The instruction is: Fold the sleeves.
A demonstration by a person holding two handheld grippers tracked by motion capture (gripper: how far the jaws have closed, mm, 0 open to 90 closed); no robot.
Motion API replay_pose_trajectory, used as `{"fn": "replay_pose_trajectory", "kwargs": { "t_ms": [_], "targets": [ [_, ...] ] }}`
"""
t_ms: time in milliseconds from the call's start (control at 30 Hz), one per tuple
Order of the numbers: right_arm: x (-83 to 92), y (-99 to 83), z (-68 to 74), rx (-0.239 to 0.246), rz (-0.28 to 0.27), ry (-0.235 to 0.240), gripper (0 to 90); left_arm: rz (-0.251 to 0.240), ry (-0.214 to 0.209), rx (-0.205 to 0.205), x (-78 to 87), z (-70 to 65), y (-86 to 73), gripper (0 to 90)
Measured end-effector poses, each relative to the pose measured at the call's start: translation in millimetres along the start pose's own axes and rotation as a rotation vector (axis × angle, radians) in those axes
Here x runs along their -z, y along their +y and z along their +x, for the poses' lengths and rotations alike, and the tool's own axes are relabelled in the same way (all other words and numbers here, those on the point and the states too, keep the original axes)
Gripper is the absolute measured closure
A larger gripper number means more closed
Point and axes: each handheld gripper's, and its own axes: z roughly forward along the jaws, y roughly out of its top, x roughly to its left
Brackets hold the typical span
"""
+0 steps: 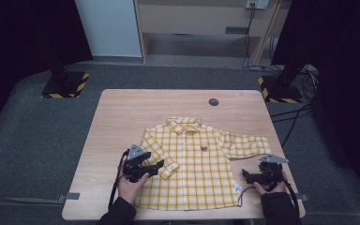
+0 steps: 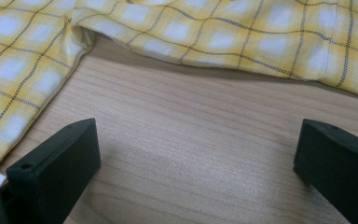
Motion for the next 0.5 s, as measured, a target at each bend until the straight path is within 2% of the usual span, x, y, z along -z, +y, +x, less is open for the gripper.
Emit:
{"fn": "replay_pose_trajectory", "kwargs": {
  "t_ms": [100, 200, 500],
  "targets": [
    [0.0, 0.0, 0.0, 0.0, 0.0, 0.0, 0.3, -0.003, 0.031, 0.027, 3.4, 5.5, -1.9, 21.2],
    [0.0, 0.0, 0.0, 0.0, 0.0, 0.0, 0.3, 0.023, 0.043, 0.048, 4.7, 10.5, -3.3, 18.4],
    [0.0, 0.0, 0.0, 0.0, 0.0, 0.0, 0.3, 0.086, 0.102, 0.041, 8.0, 19.0, -7.8, 12.1]
  ]
}}
